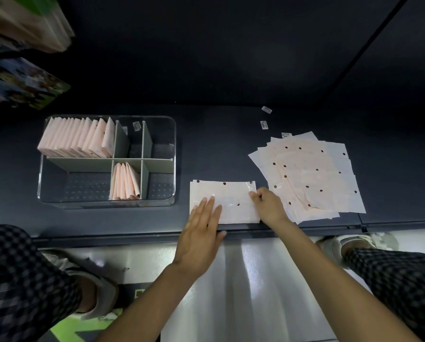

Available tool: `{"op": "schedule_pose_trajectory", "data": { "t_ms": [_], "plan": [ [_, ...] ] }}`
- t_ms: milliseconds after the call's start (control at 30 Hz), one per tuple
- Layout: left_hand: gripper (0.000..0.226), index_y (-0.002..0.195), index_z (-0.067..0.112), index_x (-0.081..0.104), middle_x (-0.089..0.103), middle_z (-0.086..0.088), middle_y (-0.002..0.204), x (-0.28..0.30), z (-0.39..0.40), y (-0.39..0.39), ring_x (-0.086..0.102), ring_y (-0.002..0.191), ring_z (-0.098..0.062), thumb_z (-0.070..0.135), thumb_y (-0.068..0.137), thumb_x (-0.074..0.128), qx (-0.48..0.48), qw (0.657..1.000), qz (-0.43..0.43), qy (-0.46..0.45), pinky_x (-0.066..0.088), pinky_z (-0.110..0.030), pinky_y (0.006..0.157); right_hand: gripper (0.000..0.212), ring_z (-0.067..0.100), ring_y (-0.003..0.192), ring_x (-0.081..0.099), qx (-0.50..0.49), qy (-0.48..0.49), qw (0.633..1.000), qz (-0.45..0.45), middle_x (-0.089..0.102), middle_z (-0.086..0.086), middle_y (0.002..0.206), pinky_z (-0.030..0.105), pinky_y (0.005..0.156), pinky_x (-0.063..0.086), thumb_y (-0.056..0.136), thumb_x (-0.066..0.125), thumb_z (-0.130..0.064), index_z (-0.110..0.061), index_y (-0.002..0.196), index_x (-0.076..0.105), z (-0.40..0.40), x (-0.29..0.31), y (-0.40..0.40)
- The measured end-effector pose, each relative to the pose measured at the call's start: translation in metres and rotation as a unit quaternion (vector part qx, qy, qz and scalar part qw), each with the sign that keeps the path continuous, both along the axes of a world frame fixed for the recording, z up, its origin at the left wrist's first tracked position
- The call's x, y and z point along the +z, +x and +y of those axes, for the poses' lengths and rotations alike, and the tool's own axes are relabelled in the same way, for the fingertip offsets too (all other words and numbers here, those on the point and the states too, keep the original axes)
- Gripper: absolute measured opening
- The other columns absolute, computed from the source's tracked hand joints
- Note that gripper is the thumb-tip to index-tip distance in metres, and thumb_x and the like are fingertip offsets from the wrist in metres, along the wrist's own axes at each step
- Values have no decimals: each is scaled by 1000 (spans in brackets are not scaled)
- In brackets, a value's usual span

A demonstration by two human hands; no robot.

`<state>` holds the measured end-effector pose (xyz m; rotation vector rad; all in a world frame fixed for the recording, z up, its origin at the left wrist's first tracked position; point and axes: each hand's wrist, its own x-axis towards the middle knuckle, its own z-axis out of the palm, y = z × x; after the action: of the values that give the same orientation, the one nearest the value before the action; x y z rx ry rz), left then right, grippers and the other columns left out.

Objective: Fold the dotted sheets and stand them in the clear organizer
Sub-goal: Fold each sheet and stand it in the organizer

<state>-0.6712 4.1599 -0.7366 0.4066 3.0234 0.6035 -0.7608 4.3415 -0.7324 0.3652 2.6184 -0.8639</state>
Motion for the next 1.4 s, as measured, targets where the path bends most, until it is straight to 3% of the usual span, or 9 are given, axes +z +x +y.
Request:
{"op": "schedule_pose_trajectory", "data": {
  "t_ms": [333,400,567,700,833,1033,1133,1267,1400],
  "plan": [
    [71,145,28,33,30,-24,149,-13,-21,18,31,139,-34,58,85,55,-77,986,-32,-145,29,-46,110,37,23,77,47,-27,-5,1000,1,52,4,77,28,69,33,99,43,-31,-17,66,36,-1,0,0],
    [72,149,34,12,11,-25,154,-13,-22,16,13,144,-34,60,90,44,-89,982,-43,-163,12,-45,115,32,27,79,52,-60,2,998,23,57,8,81,30,67,36,99,42,-34,-11,77,45,-3,2,6],
    [67,136,41,-30,-30,-17,150,-21,-22,14,-33,136,-28,62,95,19,-96,981,-65,-158,-19,-36,111,15,31,81,59,114,194,917,329,64,10,92,38,70,49,87,64,-18,-8,97,62,-11,5,49],
    [66,138,41,-24,-27,-17,153,-15,-21,12,-24,142,-28,61,95,23,-96,978,-83,-166,-19,-34,110,35,23,116,59,367,217,835,348,63,2,126,41,97,49,90,58,-32,-13,119,65,-14,-11,79],
    [65,146,41,-14,-23,-18,154,-8,-21,10,-19,144,-29,59,96,23,-104,973,-98,-181,-13,-36,114,51,19,127,50,412,268,816,305,55,1,135,43,104,42,94,33,-40,-10,124,61,14,-13,86],
    [58,148,44,0,-12,-15,158,-4,-35,14,-10,146,-26,58,96,23,-80,979,-100,-161,-6,-35,117,46,20,122,55,391,273,826,300,62,0,127,44,103,44,94,36,-35,-10,113,69,44,-1,85],
    [49,145,36,33,13,-8,159,2,-46,15,12,146,-21,52,98,31,-46,991,-75,-105,5,-34,118,23,21,114,61,377,241,824,348,67,1,117,42,99,47,87,64,-27,-9,99,74,40,-1,78],
    [19,96,16,74,60,-7,129,11,-52,10,53,124,-28,31,86,68,-4,999,5,-42,41,-43,103,18,18,85,71,353,180,829,394,74,2,94,38,85,54,62,87,-13,-9,74,75,35,1,68],
    [18,86,13,70,56,-2,134,4,-58,5,44,133,-22,27,92,61,-6,1000,12,-2,28,-35,112,25,19,72,71,369,169,822,400,74,4,87,36,79,56,51,90,-3,-8,69,74,37,-1,59]
  ]
}}
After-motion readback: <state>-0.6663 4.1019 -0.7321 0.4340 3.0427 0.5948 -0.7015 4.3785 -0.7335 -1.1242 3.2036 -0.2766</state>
